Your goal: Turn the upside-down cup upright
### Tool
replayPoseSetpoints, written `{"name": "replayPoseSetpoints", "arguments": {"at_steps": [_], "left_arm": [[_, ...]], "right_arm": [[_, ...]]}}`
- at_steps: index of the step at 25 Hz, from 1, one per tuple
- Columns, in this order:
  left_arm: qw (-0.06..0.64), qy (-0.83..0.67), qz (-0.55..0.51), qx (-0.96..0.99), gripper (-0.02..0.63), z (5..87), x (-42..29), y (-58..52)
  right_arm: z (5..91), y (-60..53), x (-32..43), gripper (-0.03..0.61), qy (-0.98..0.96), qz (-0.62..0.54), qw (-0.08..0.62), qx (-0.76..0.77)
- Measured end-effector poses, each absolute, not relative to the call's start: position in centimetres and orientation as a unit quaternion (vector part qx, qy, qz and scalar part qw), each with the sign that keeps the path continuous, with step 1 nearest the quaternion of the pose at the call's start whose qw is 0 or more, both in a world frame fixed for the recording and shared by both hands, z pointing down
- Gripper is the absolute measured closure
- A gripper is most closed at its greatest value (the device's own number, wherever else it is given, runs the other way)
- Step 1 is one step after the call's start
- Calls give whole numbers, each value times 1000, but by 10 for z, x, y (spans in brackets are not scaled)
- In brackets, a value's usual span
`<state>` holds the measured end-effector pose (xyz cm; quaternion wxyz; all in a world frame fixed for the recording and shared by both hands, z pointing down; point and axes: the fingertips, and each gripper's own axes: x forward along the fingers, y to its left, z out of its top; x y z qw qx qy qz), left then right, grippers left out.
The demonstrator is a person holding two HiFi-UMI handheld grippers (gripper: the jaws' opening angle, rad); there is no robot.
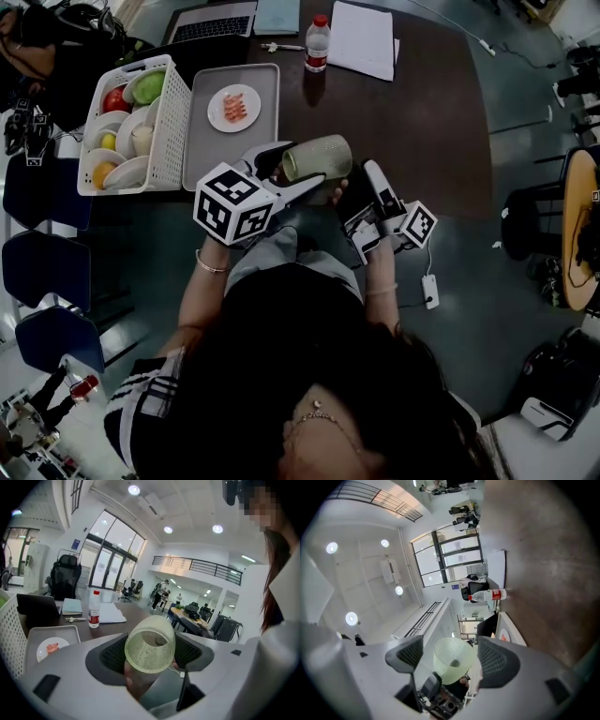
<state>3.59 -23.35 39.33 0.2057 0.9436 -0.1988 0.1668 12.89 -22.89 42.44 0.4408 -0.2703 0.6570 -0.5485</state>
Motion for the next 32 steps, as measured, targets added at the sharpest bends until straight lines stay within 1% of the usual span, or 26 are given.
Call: {"name": "replayPoseSetpoints", "arguments": {"at_steps": [5, 9, 15, 20, 23, 25, 32], "left_arm": [[175, -213, 244, 930, 291, 417, 32, -238], [140, -210, 311, 916, 291, 441, 35, -240], [71, -179, 404, 894, 291, 478, 48, -239], [5, -143, 474, 869, 291, 513, 57, -241], [-17, -126, 506, 853, 291, 533, 59, -241], [-33, -114, 525, 843, 291, 545, 61, -241], [-123, -81, 603, 784, 291, 585, 54, -244]], "right_arm": [[433, -227, 146, 199, 678, -508, 396, -354], [428, -226, 146, 201, 706, -473, 364, -382], [421, -223, 137, 201, 740, -439, 310, -405], [419, -221, 137, 201, 753, -421, 285, -418], [423, -219, 141, 201, 748, -424, 279, -428], [424, -218, 145, 201, 741, -427, 290, -429], [425, -215, 153, 201, 731, -431, 306, -433]]}}
